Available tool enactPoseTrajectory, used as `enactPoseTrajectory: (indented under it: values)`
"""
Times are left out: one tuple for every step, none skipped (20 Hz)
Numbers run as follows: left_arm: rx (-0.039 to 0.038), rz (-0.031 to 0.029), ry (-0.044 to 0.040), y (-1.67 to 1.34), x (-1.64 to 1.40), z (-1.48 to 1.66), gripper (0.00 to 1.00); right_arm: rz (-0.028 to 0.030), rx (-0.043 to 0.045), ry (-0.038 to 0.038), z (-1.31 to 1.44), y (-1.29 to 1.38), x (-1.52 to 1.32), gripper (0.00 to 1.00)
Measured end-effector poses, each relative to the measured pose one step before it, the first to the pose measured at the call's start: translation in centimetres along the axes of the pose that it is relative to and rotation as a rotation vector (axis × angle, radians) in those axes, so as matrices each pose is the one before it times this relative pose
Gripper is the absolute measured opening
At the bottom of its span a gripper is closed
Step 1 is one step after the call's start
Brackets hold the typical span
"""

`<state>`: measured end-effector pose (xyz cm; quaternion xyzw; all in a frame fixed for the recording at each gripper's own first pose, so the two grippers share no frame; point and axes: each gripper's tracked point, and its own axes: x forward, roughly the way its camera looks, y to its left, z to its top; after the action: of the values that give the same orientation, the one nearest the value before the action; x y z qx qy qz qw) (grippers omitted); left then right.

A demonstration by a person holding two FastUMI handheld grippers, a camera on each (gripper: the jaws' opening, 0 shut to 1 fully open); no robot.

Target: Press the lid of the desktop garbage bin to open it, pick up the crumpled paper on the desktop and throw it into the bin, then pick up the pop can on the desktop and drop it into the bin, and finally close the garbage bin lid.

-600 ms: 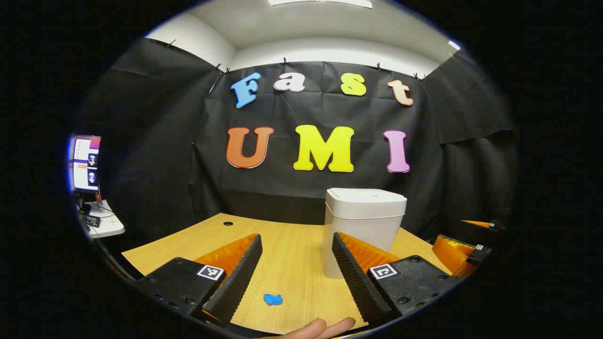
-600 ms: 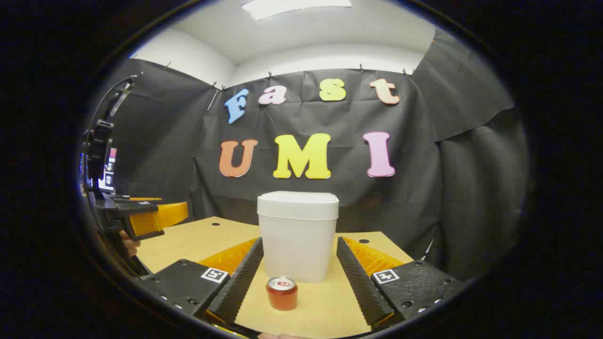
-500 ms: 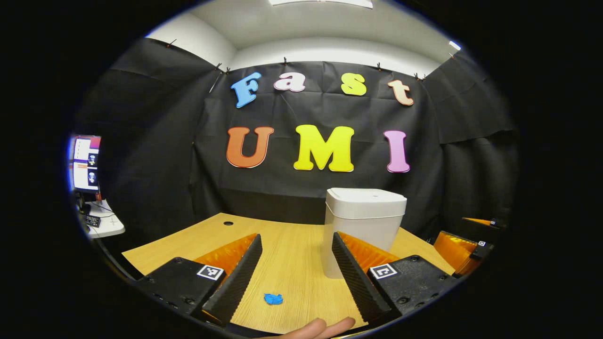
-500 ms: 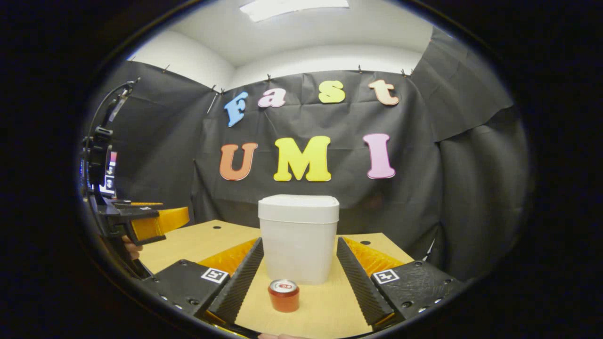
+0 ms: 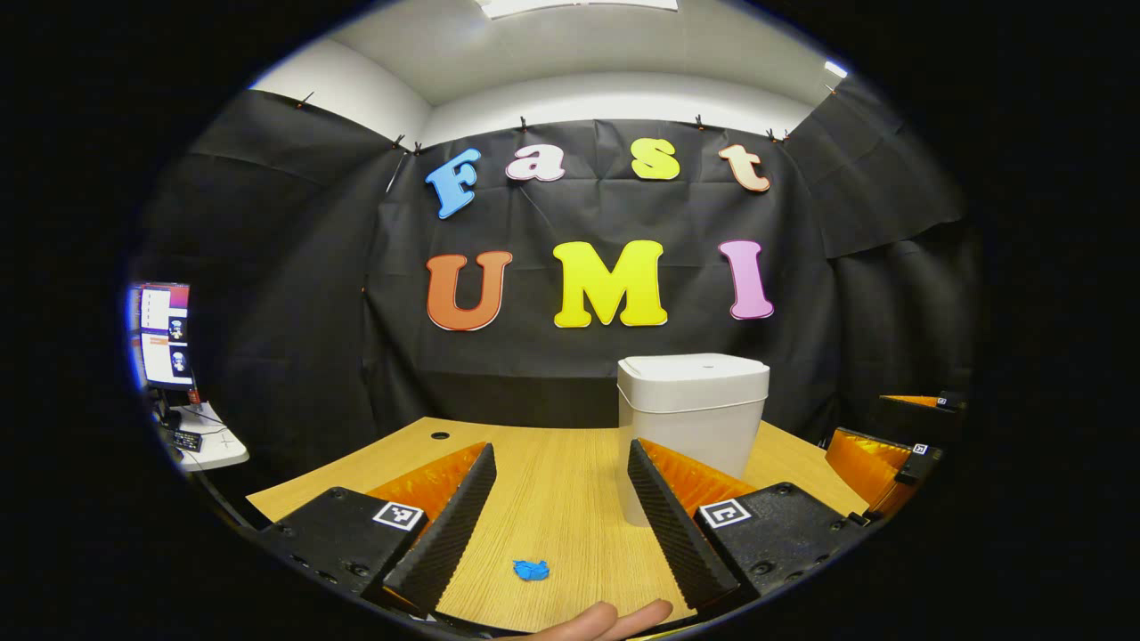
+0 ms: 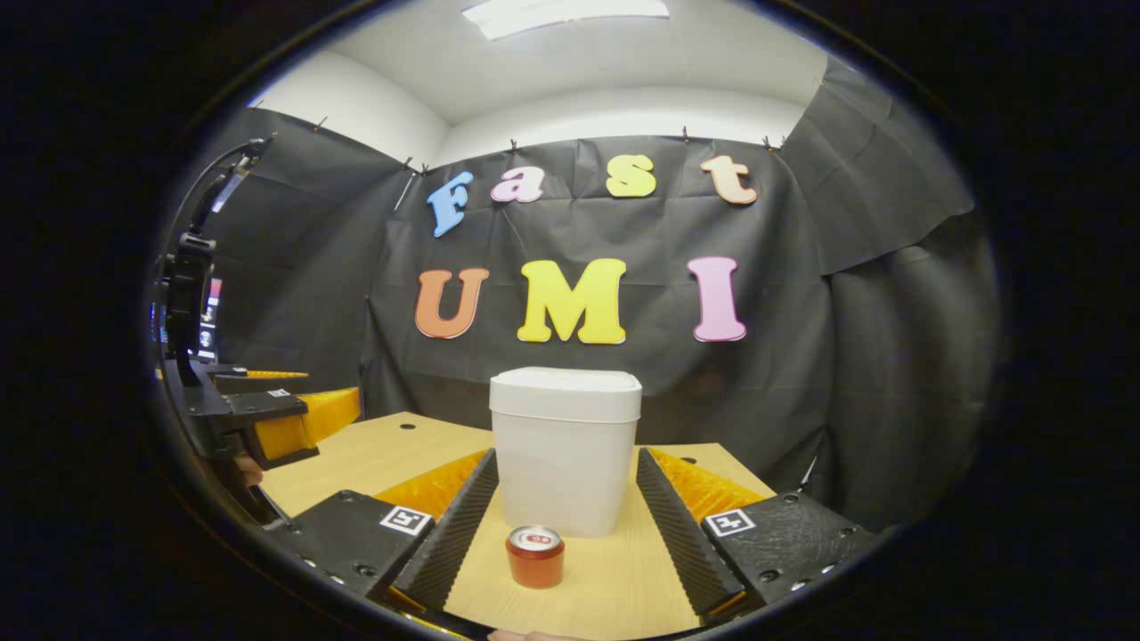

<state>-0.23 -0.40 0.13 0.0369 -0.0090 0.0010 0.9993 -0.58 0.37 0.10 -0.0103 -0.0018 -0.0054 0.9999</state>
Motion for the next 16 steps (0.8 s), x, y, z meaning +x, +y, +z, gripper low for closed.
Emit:
enactPoseTrajectory:
  values:
    - [-0.00134, -0.00258, 0.00596, -0.053, 0.189, -0.282, 0.96, 0.00002, 0.00818, -0.00134, 0.110, -0.061, -0.085, 0.95]
    - [0.00202, 0.00203, 0.01209, 0.014, 0.267, -0.390, 0.96, 0.00038, 0.00594, -0.00183, 0.063, -0.078, -0.081, 0.95]
    - [-0.00036, 0.00779, 0.00941, 0.215, 0.173, -0.242, 0.96, -0.00454, 0.00080, -0.00142, 0.070, -0.187, 0.043, 0.95]
    - [-0.00256, 0.00573, 0.00760, 0.162, 0.198, -0.157, 0.96, -0.00714, -0.00021, -0.00167, -0.007, -0.317, -0.047, 0.95]
    - [-0.00282, 0.00122, 0.00603, -0.017, 0.112, -0.207, 0.96, -0.00335, 0.00099, -0.00120, 0.079, -0.145, 0.041, 0.98]
    - [0.00018, -0.00573, 0.00178, -0.197, 0.147, 0.050, 0.96, -0.00198, 0.00205, 0.00022, -0.099, 0.010, 0.019, 0.98]
    - [-0.00015, -0.00407, -0.00125, -0.060, -0.016, 0.087, 0.96, -0.00151, 0.00309, 0.00087, 0.009, -0.026, 0.018, 0.98]
    - [-0.00008, -0.00259, -0.00023, -0.126, 0.049, 0.006, 0.96, -0.00110, 0.00309, 0.00223, -0.078, -0.098, 0.011, 0.95]
    - [0.00144, 0.00085, -0.00206, -0.031, 0.003, -0.140, 0.96, -0.00144, -0.00092, 0.00218, 0.045, -0.074, 0.062, 0.95]
    - [0.00486, 0.00098, -0.00162, -0.086, -0.046, 0.038, 0.96, -0.00341, -0.00557, 0.00216, -0.121, -0.070, -0.029, 0.95]
    - [0.00441, -0.00106, -0.00195, -0.006, 0.078, 0.025, 0.96, -0.00322, -0.00599, -0.00304, 0.071, -0.141, 0.021, 0.95]
    - [0.00457, -0.00020, -0.00072, -0.139, -0.162, -0.093, 0.96, -0.00527, -0.00246, -0.00455, 0.021, -0.083, -0.027, 0.95]
    - [0.00481, -0.00170, 0.00006, -0.213, 0.021, -0.034, 0.96, -0.00349, -0.00199, -0.00214, 0.056, -0.044, 0.049, 0.95]
    - [0.00041, -0.00376, -0.00096, -0.168, -0.033, -0.020, 0.96, -0.00015, -0.00305, 0.00040, -0.171, 0.080, 0.073, 0.96]
    - [-0.00156, -0.00366, -0.00172, -0.063, 0.023, 0.112, 0.96, -0.00052, -0.00217, 0.00096, 0.028, 0.046, 0.109, 0.98]
    - [0.00325, -0.00187, -0.00125, -0.085, -0.067, 0.041, 0.96, -0.00450, 0.00140, -0.00022, -0.014, -0.116, 0.075, 0.95]
